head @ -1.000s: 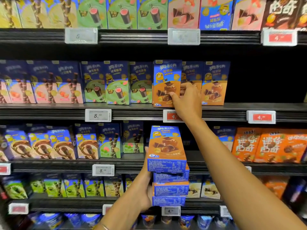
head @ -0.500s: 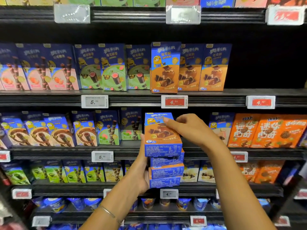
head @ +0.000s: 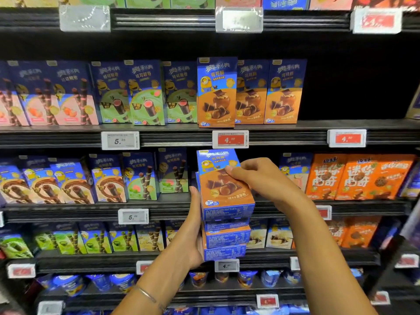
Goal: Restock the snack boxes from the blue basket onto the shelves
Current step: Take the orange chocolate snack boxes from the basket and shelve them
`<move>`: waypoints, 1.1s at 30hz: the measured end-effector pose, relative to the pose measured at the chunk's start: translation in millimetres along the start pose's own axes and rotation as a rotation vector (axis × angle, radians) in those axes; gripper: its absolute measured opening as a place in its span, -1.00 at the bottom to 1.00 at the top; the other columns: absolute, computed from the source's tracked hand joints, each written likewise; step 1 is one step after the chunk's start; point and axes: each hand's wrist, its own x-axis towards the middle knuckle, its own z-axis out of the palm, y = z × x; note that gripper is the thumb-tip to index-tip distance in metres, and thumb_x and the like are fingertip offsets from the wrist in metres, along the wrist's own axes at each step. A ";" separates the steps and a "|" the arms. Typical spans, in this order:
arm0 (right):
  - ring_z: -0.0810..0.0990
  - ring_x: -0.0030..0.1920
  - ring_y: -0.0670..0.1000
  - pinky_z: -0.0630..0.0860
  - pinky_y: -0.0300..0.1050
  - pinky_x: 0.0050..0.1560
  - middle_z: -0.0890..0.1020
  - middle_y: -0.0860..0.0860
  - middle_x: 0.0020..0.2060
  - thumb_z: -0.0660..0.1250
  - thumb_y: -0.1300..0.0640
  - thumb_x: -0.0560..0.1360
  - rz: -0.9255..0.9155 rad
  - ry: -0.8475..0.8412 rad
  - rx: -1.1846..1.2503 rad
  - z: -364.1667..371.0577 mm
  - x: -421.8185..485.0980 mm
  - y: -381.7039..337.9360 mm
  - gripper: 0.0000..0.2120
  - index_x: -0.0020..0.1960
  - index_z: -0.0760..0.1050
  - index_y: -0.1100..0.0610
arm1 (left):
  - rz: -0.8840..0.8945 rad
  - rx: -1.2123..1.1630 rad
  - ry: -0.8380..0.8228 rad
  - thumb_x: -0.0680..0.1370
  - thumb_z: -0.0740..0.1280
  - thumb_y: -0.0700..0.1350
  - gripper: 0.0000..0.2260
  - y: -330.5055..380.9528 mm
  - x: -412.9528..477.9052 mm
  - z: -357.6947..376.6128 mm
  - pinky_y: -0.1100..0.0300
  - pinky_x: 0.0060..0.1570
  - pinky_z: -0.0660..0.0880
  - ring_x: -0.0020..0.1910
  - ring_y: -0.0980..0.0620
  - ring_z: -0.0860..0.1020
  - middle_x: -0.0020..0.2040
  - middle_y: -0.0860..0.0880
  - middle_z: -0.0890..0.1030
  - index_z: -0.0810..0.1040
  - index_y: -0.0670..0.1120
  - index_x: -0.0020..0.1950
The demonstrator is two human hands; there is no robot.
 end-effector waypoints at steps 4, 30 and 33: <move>0.75 -0.25 -0.03 0.56 -0.25 -0.36 0.76 0.02 -0.20 0.50 0.02 0.51 -0.078 -0.038 0.128 -7.6 -6.6 -7.3 -0.80 0.05 0.66 0.12 | 0.014 -0.034 -0.036 0.44 0.28 0.54 -0.22 0.8 -5.2 7.4 -0.17 -0.07 0.70 0.09 -0.29 0.74 0.27 -0.25 0.70 0.76 -0.11 0.21; 0.60 0.19 -0.09 0.62 -0.06 0.17 0.59 -0.02 0.22 0.38 0.11 0.60 -0.422 0.826 0.232 -58.3 83.4 -51.5 -0.68 0.34 0.49 0.11 | -0.021 0.072 -0.023 0.30 0.29 0.61 -0.19 11.4 3.2 21.2 -0.21 -0.09 0.70 0.12 -0.28 0.74 0.20 -0.20 0.74 0.81 -0.04 0.08; 0.60 0.16 -0.13 0.63 -0.20 0.08 0.60 -0.10 0.17 0.41 0.10 0.58 -0.403 0.788 0.191 -59.8 85.3 -50.7 -0.64 0.35 0.49 0.08 | -0.023 0.066 -0.009 0.31 0.26 0.62 -0.18 13.2 5.1 21.9 -0.24 -0.09 0.70 0.10 -0.28 0.75 0.18 -0.20 0.75 0.82 -0.05 0.06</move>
